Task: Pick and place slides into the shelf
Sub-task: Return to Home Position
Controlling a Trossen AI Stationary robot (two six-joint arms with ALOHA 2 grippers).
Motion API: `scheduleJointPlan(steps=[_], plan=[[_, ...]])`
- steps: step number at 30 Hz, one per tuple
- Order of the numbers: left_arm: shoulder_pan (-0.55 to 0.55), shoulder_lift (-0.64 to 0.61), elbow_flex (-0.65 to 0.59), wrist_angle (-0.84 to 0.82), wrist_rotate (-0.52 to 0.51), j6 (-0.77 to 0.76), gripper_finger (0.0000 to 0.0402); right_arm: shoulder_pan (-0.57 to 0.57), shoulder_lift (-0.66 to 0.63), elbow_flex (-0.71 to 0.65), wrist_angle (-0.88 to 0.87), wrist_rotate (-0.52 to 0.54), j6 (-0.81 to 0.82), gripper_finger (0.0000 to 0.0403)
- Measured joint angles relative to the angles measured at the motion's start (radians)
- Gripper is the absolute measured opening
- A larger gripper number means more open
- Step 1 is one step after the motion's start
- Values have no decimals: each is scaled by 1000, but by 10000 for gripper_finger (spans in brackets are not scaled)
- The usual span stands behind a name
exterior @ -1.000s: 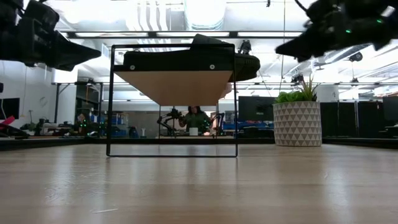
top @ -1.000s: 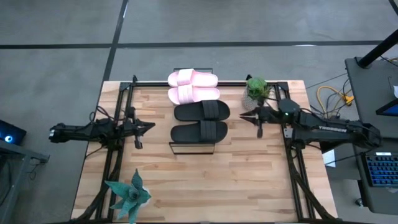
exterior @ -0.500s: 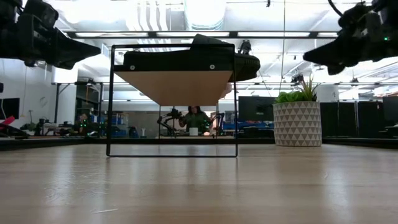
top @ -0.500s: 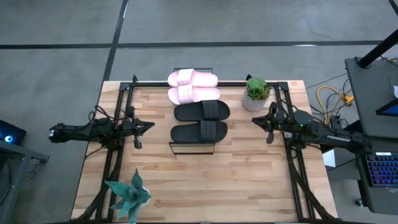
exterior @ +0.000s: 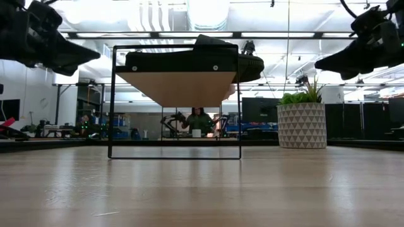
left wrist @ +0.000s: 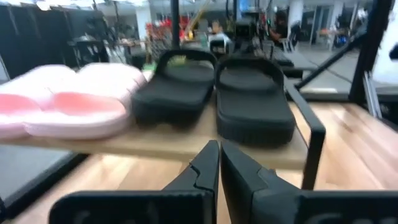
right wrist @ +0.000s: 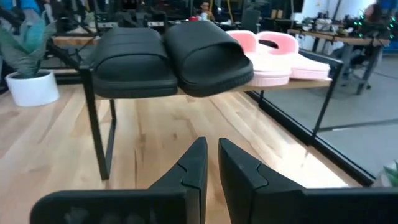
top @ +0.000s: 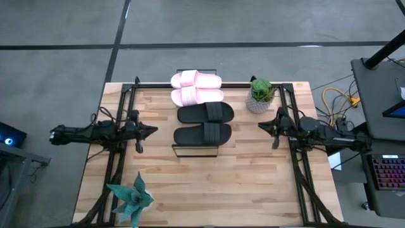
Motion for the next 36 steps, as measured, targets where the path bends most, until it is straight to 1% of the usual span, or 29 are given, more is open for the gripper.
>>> scheduleJointPlan(steps=[4, 7, 13, 16, 18, 23, 31, 36], plan=[[0, 12, -2, -11, 8, 4, 0, 2, -1, -3, 1, -27, -18, 27], [-1, 7, -1, 5, 54, -4, 0, 2, -1, -6, 4, -30, -57, 12], [-1, -11, 0, 0, 86, 9, 0, 2, -1, -10, 15, -49, -94, 9], [-1, -6, 3, -2, 146, 7, 0, 2, 0, -10, 21, -91, -111, 9], [-1, -5, 3, -3, 165, 7, 0, 2, 0, -10, 27, -106, -124, 9], [-1, -9, 2, -9, 166, 7, 0, 2, 1, -10, 34, -109, -142, 9], [-1, -3, 2, -13, 166, 7, 0, 2, 0, -10, 33, -105, -94, 9], [-1, 1, -1, -31, 169, 7, 0, 2, 1, -10, 32, -105, -148, 9]])
